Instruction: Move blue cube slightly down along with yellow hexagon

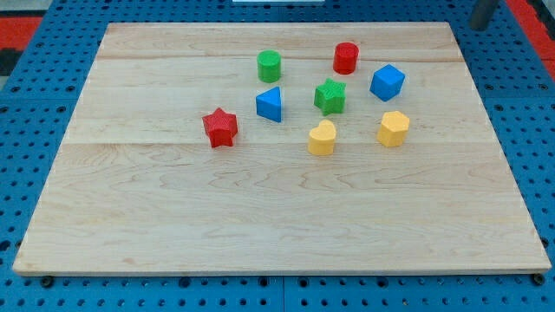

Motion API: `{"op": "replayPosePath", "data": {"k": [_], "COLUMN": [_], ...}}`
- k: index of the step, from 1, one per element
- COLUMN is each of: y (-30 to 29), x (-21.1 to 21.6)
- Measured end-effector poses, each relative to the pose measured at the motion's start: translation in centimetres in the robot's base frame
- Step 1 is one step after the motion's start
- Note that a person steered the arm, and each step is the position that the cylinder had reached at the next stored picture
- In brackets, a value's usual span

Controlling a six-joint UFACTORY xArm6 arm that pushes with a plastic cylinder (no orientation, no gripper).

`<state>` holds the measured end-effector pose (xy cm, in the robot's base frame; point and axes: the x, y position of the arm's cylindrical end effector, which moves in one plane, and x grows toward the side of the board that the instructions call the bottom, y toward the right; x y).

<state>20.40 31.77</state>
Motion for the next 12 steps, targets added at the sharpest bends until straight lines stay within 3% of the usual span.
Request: {"op": "replayPosePath", "data": {"k": [2, 5, 9, 12], "y": [-7.9, -13.6, -15.9, -15.9], "x": [2.7, 7.1, 10.5, 16.4]}}
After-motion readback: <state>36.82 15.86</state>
